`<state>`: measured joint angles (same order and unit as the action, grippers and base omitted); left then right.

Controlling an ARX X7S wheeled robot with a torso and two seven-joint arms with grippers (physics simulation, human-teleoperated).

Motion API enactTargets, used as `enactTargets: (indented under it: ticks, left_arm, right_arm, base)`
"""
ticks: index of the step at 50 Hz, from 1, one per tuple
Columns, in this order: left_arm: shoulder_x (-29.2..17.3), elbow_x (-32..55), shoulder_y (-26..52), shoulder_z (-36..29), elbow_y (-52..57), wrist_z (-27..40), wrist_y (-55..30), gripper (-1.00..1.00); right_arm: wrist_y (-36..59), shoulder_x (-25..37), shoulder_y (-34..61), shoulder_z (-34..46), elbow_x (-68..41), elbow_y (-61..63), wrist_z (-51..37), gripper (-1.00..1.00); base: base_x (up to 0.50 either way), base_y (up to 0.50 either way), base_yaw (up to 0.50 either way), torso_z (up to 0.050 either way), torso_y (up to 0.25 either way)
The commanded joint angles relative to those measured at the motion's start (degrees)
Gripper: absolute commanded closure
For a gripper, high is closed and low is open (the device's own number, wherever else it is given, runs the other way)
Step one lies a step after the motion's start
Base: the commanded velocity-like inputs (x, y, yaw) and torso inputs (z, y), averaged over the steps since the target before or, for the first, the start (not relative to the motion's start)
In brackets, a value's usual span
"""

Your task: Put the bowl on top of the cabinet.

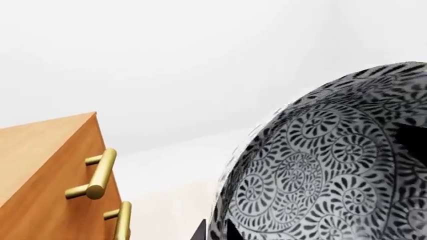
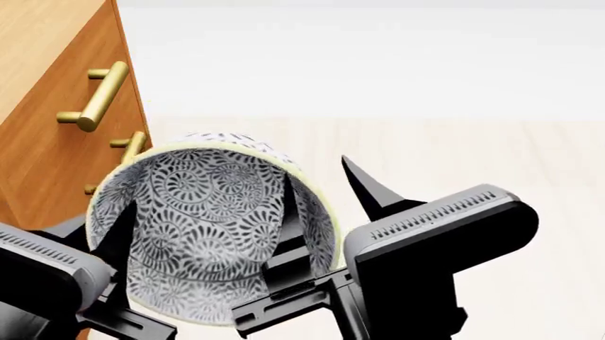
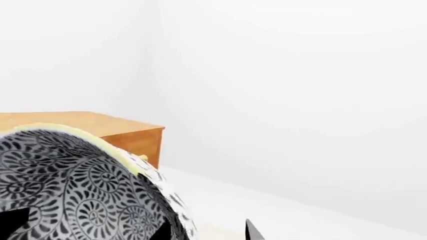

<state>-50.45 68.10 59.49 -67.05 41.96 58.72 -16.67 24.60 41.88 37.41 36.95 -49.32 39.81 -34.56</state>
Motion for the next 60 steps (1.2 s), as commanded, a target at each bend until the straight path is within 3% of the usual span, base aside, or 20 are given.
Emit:
enactTargets:
  ticks: [1, 28, 44, 51, 60]
  left_arm:
    - [1.4, 1.2, 0.8, 1.4, -0.7, -0.1, -2.2, 1.00]
    - [5.5, 2.2, 4.3, 1.2, -5.6, -1.9, -5.1, 1.00]
    - [13.4, 2.6, 11.7, -0.2, -12.8, -3.3, -11.5, 1.00]
    - [18.1, 3.5, 16.7, -1.6, -17.8, -2.2, -17.2, 1.00]
    - [20.2, 3.6, 19.6, -1.8, -22.4, -3.0, -19.4, 1.00]
  right_arm:
    - [1.1, -0.1, 0.3, -1.4, 1.8, -0.2, 0.6, -1.00]
    - [-3.9, 2.7, -4.3, -2.9, 2.2, -2.3, 3.3, -1.00]
    - [-19.8, 7.2, -17.8, -8.7, 2.2, -5.4, 8.3, -1.00]
    - [-31.0, 7.4, -26.4, -12.4, 1.4, -8.2, 11.3, -1.00]
    - [-44.1, 7.8, -36.8, -17.5, -1.5, -9.0, 15.9, -1.00]
  base:
    - [0.00, 0.00, 0.00, 0.000, 0.000]
    - [0.00, 0.00, 0.00, 0.000, 0.000]
    - [0.00, 0.00, 0.00, 0.000, 0.000]
    - [0.00, 0.00, 0.00, 0.000, 0.001]
    - [0.00, 0.00, 0.00, 0.000, 0.000]
